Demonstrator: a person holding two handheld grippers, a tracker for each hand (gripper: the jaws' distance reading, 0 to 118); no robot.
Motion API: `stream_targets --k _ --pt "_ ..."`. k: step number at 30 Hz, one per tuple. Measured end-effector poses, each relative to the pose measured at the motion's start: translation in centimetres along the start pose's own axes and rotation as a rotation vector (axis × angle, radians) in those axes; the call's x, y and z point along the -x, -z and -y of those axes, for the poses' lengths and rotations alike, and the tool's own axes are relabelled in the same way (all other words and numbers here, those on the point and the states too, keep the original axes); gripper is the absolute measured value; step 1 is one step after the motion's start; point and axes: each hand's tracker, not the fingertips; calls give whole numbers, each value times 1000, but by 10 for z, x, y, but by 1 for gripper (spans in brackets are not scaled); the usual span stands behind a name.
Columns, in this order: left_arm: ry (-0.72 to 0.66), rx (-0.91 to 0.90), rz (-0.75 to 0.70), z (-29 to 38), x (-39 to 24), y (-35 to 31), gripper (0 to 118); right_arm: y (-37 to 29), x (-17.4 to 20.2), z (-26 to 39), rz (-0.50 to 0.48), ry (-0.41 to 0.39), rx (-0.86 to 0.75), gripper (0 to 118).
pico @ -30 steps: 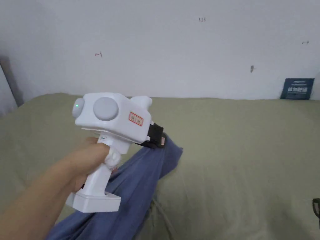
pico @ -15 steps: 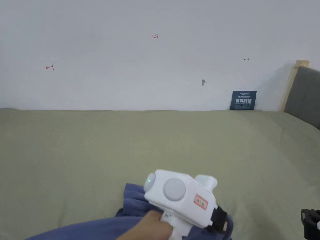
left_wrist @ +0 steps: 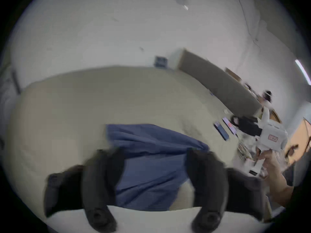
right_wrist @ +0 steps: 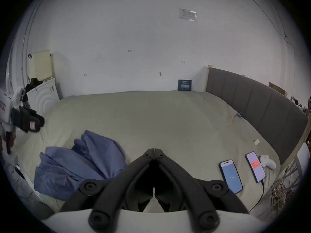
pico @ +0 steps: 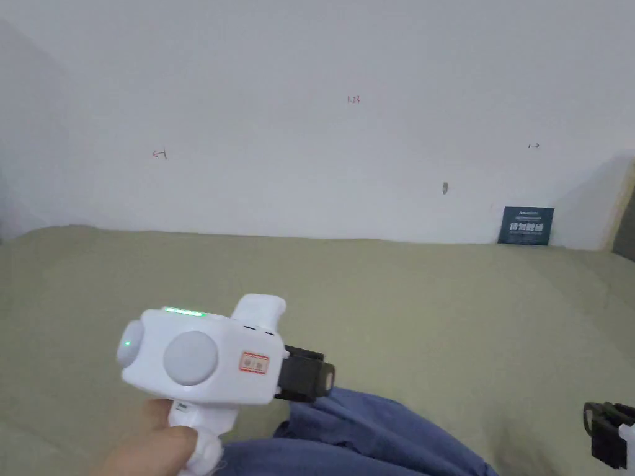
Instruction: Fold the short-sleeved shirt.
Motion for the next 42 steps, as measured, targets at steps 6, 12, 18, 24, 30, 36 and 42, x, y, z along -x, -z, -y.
stream_targets --k 6,12,18,24,30,36,42 --pt "-136 -115 -305 62 74 -85 0 6 10 -8 -47 -35 -3 0" --pt "-267 -51 -355 104 114 -87 0 13 19 1 -66 -37 29 0" --pt "-324 117 -320 84 149 -31 5 22 19 -1 -59 -61 37 0" --pt "-376 261 -327 68 182 48 116 35 12 3 -39 -59 67 0" --pt "-408 448 -368 98 195 113 87 46 9 12 -32 -57 104 0" --pt "-321 329 -328 103 162 91 1 58 -3 30 -90 18 117 2" --pt "-270 277 -344 92 144 64 1 81 -11 60 -325 101 191 117"
